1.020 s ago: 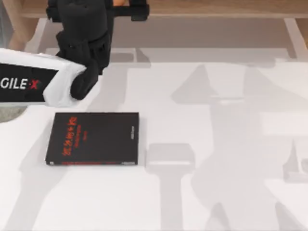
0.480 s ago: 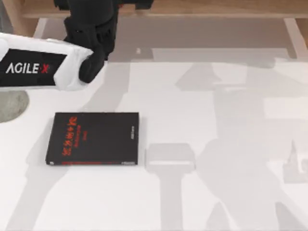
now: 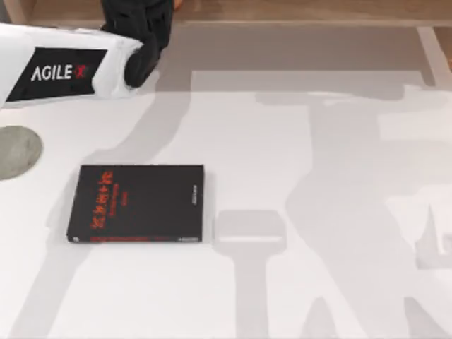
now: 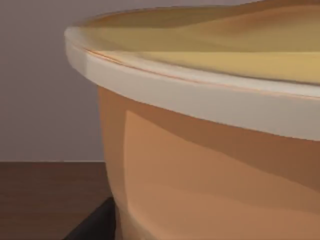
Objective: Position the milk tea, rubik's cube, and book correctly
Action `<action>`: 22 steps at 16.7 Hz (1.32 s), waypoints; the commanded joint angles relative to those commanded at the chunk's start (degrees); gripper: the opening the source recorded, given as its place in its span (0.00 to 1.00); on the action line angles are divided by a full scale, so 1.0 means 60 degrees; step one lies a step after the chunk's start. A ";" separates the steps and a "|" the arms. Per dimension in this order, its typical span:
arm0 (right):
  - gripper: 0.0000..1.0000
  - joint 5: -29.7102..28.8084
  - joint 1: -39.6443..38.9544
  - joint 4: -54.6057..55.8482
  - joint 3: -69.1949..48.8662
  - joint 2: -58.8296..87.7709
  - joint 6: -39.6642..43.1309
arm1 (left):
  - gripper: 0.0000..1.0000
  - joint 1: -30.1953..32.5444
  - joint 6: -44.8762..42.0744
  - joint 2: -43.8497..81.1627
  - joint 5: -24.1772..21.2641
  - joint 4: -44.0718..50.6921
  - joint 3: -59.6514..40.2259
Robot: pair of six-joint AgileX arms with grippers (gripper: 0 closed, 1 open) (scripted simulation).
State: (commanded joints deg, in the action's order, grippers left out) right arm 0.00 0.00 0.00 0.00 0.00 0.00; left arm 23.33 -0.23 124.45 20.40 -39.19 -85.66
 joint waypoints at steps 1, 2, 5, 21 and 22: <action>1.00 0.0000 0.0000 0.0000 0.0000 0.0000 0.0000 | 1.00 0.0000 0.0000 0.0000 0.0000 0.0000 0.0000; 1.00 0.0000 0.0000 0.0000 0.0000 0.0000 0.0000 | 1.00 0.0000 0.0000 0.0000 0.0000 0.0000 0.0000; 1.00 0.0000 0.0000 0.0000 0.0000 0.0000 0.0000 | 0.85 0.0000 0.0000 0.0000 0.0000 0.0000 0.0000; 1.00 0.0000 0.0000 0.0000 0.0000 0.0000 0.0000 | 0.00 0.0000 0.0000 0.0000 0.0000 0.0000 0.0000; 1.00 0.0000 0.0000 0.0000 0.0000 0.0000 0.0000 | 0.00 0.0000 0.0000 0.0000 0.0000 0.0000 0.0000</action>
State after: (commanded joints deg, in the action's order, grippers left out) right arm 0.00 0.00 0.00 0.00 0.00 0.00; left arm 23.33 -0.23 124.45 20.40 -39.19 -85.66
